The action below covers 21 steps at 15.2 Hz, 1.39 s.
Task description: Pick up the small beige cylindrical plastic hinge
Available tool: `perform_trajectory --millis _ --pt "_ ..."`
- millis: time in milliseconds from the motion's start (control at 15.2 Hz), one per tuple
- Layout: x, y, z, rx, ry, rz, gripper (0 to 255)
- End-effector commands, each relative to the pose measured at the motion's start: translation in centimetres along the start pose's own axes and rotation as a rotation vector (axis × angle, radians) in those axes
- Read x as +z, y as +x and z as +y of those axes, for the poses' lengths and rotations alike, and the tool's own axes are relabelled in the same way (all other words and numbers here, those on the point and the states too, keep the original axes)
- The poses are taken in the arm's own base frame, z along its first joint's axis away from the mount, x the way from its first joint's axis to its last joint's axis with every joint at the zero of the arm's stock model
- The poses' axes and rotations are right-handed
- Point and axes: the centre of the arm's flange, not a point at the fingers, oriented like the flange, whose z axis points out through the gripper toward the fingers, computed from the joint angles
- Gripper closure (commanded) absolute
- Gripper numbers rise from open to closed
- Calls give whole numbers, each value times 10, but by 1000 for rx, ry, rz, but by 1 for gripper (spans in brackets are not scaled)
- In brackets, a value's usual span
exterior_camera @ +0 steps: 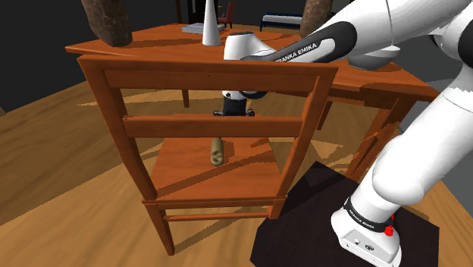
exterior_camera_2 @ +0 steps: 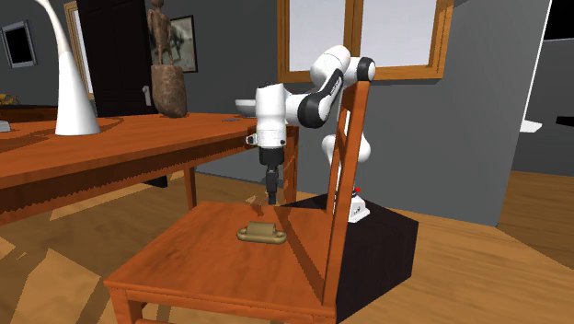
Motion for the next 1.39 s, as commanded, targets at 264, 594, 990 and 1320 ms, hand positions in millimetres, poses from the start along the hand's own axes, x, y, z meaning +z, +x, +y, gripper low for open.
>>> perform_trajectory --millis 264,594,990,1320 --pt "49 24 -54 76 -25 15 0" --pt "75 24 -53 76 -25 15 0" --pt "88 24 -53 76 -25 15 255" --pt "88 24 -53 76 -25 15 255"
